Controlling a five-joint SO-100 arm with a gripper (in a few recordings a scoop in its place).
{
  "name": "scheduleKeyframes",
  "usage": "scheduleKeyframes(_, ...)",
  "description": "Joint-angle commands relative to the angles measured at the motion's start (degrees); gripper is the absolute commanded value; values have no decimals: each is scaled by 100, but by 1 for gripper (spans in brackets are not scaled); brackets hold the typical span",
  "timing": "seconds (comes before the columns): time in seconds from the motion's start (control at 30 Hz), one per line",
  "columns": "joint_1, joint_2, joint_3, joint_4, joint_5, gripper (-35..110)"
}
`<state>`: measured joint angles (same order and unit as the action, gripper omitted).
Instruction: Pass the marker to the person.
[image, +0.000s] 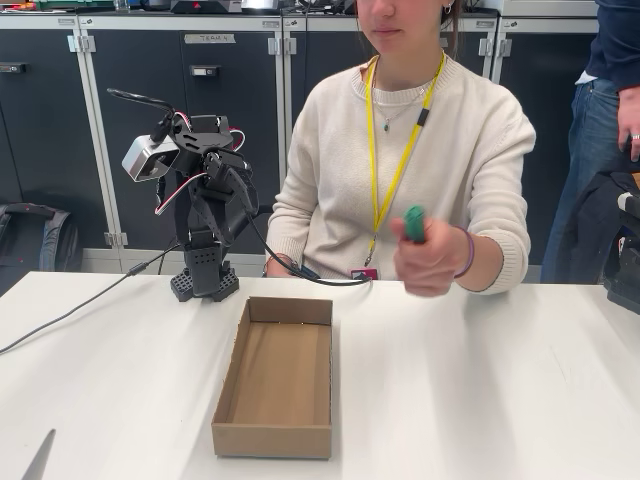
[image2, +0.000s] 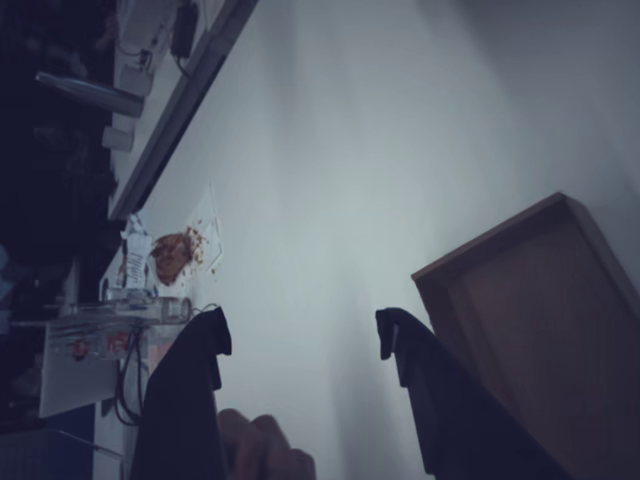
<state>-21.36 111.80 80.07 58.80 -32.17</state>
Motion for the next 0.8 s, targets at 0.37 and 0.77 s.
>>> scheduleKeyframes(0.37, -9, 272, 18, -88, 9, 32)
scheduleKeyframes(0.77, -26, 316, 149, -185, 26, 32)
